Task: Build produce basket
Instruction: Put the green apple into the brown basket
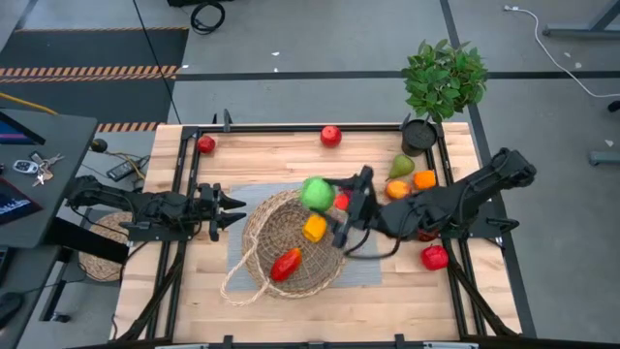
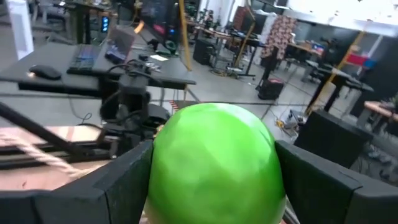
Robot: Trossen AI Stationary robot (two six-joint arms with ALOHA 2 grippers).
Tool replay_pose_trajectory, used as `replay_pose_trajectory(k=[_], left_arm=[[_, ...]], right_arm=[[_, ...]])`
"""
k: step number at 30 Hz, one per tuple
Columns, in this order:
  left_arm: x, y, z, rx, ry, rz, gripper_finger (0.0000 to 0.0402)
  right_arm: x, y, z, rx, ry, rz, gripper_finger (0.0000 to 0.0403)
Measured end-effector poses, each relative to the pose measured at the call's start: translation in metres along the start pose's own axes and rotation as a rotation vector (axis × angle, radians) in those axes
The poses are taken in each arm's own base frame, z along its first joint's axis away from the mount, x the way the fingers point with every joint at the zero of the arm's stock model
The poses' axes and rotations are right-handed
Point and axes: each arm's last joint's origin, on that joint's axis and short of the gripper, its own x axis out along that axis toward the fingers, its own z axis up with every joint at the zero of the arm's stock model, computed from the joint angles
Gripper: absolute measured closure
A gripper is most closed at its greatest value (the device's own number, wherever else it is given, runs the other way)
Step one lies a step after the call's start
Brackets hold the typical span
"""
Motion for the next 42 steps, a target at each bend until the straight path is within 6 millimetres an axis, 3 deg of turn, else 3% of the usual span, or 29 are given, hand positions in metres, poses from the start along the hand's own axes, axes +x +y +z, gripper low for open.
replay_pose_trajectory(k=[7,14,31,39,42], left_arm=[[0.0,0.0,0.0,0.0,0.0,0.0,0.0204],[0.0,0.0,0.0,0.0,0.0,0.0,0.0206],[0.0,0.0,0.0,0.0,0.0,0.0,0.0208],[0.0,0.0,0.0,0.0,-0.001,0.0,0.0203],[0.0,0.0,0.0,0.0,-0.001,0.0,0.0206]], right_arm=[[0.016,0.025,0.012,-0.09,-0.009,0.013,0.0082],[0.031,0.046,0.005,-0.133,0.007,0.077,0.0082],[0.028,0.059,0.003,-0.182,-0.019,0.189,0.0082],[0.028,0.062,-0.001,-0.373,-0.031,0.191,0.0082],[0.032,0.071,-0.009,-0.541,-0.026,0.19,0.0082]])
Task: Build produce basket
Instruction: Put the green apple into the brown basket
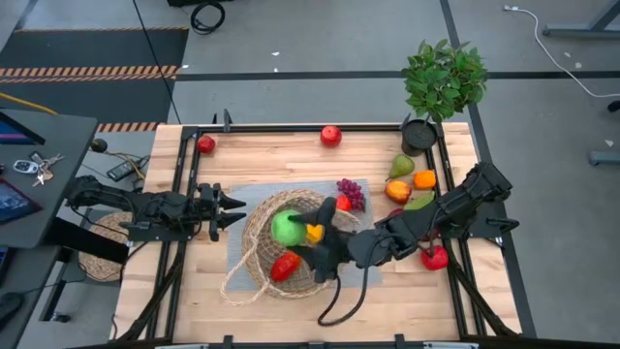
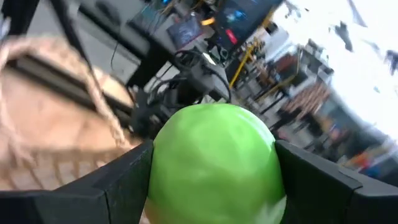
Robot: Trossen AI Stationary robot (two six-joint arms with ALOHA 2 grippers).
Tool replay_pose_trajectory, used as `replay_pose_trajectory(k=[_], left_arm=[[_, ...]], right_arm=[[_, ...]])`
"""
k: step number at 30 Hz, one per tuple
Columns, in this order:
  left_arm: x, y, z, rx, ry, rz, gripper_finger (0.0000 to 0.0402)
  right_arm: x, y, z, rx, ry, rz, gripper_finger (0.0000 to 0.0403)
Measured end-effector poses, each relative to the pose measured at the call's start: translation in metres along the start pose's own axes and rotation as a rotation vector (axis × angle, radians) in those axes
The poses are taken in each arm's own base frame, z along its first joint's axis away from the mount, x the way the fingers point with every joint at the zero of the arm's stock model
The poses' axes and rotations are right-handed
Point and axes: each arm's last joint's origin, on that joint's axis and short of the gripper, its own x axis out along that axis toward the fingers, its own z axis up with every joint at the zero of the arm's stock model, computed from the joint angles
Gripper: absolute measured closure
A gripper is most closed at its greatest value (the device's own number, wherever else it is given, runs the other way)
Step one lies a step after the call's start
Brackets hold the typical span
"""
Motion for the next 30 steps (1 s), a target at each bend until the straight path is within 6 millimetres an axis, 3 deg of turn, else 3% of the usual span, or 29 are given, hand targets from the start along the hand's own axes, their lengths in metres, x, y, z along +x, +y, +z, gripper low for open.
replay_pose_trajectory(k=[7,17,22,30], left_arm=[[0.0,0.0,0.0,0.0,0.0,0.0,0.0206],[0.0,0.0,0.0,0.0,0.0,0.0,0.0208],[0.0,0.0,0.0,0.0,0.0,0.001,0.0204],[0.0,0.0,0.0,0.0,0.0,0.0,0.0208]], right_arm=[[0.016,0.029,-0.01,-0.462,0.05,0.014,0.0082],[0.044,0.069,-0.029,-0.734,0.174,-0.059,0.0082],[0.049,0.078,-0.036,-0.788,0.211,-0.048,0.0082],[0.057,0.077,-0.055,-0.585,0.255,0.066,0.0082]])
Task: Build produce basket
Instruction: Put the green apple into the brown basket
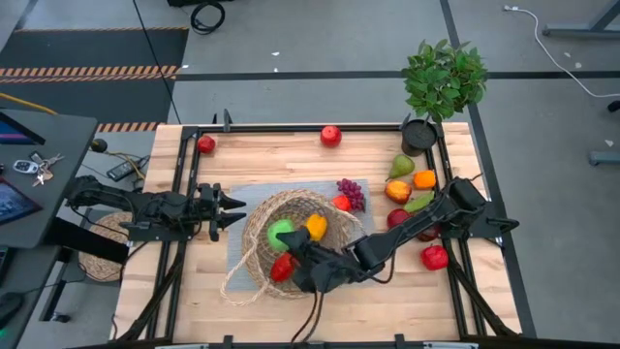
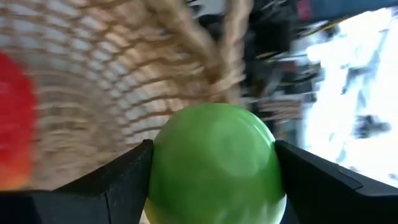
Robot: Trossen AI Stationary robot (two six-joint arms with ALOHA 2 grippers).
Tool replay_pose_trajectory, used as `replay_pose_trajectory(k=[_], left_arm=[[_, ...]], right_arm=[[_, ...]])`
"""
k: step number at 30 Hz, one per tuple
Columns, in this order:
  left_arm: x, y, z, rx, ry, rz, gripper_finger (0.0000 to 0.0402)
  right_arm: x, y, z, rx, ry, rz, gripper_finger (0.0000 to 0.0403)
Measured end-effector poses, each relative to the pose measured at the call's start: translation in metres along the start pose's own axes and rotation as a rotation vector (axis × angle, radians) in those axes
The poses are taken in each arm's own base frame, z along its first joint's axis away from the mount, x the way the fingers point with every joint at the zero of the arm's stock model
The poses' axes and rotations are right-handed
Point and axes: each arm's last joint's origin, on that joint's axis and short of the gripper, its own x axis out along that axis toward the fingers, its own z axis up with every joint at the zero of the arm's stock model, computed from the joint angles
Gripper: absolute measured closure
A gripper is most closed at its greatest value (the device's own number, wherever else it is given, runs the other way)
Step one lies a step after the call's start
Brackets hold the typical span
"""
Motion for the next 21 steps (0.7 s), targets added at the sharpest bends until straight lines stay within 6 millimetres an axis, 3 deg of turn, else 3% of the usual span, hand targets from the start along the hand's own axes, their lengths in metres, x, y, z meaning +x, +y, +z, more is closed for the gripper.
replay_pose_trajectory(k=[14,21], left_arm=[[0.0,0.0,0.0,0.0,0.0,0.0,0.0208],[0.0,0.0,0.0,0.0,0.0,0.0,0.0203]], right_arm=[[0.038,-0.001,-0.042,0.531,0.013,0.357,0.008],[0.043,-0.002,-0.047,0.611,0.027,0.388,0.0031]])
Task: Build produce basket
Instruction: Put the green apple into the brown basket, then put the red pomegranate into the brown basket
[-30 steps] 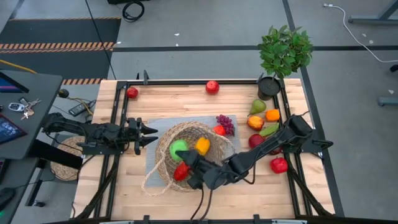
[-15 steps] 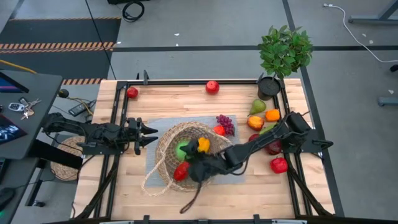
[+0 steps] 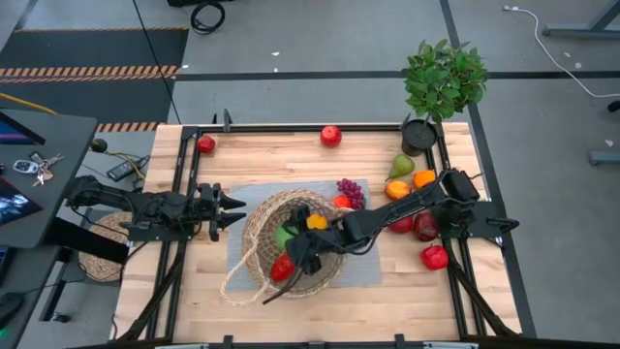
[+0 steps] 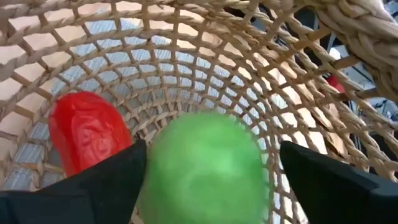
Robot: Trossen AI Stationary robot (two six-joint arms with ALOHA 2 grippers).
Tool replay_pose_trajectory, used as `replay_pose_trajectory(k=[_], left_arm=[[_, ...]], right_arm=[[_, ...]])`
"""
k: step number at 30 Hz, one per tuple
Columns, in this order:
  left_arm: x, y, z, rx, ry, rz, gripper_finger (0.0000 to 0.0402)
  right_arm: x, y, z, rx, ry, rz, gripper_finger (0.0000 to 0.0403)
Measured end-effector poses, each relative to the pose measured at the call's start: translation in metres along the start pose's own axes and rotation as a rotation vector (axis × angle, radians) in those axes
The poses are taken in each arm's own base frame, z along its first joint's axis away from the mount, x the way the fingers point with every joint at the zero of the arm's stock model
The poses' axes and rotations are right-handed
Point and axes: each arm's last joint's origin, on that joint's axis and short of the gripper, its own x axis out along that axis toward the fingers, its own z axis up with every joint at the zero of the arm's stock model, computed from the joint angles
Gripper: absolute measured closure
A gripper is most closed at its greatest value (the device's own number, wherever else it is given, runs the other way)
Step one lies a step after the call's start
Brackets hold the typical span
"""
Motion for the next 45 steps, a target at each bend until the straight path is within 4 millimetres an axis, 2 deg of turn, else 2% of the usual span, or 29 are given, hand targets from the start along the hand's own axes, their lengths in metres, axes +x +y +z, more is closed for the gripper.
replay_pose_trajectory(k=[3,7,13,17,21,31,36,40,45], left_arm=[[0.0,0.0,0.0,0.0,0.0,0.0,0.0205],[0.0,0.0,0.0,0.0,0.0,0.0,0.0208],[0.0,0.0,0.0,0.0,0.0,0.0,0.0205],[0.0,0.0,0.0,0.0,0.0,0.0,0.0207],[0.0,0.0,0.0,0.0,0.0,0.0,0.0208],[0.0,0.0,0.0,0.001,0.0,0.0,0.0206],[0.0,0.0,0.0,0.001,0.0,0.0,0.0208],[0.0,0.0,0.0,0.0,0.0,0.0,0.0205],[0.0,0.0,0.0,0.0,0.0,0.0,0.0208]], right_arm=[[0.0,-0.001,0.0,0.032,0.002,-0.001,0.0008],[-0.013,-0.006,0.005,0.032,-0.021,-0.034,0.0015],[-0.056,-0.021,0.02,0.001,-0.085,-0.178,0.0018],[-0.09,-0.045,0.026,0.053,-0.142,-0.255,0.0018],[-0.117,-0.065,0.022,0.099,-0.141,-0.306,0.0018],[-0.178,-0.102,-0.018,0.31,0.017,-0.298,0.0018],[-0.204,-0.109,-0.04,0.459,0.069,-0.301,0.0018],[-0.206,-0.1,-0.068,0.54,0.147,-0.304,0.0018],[-0.192,-0.081,-0.105,0.62,0.247,-0.282,0.0018]])
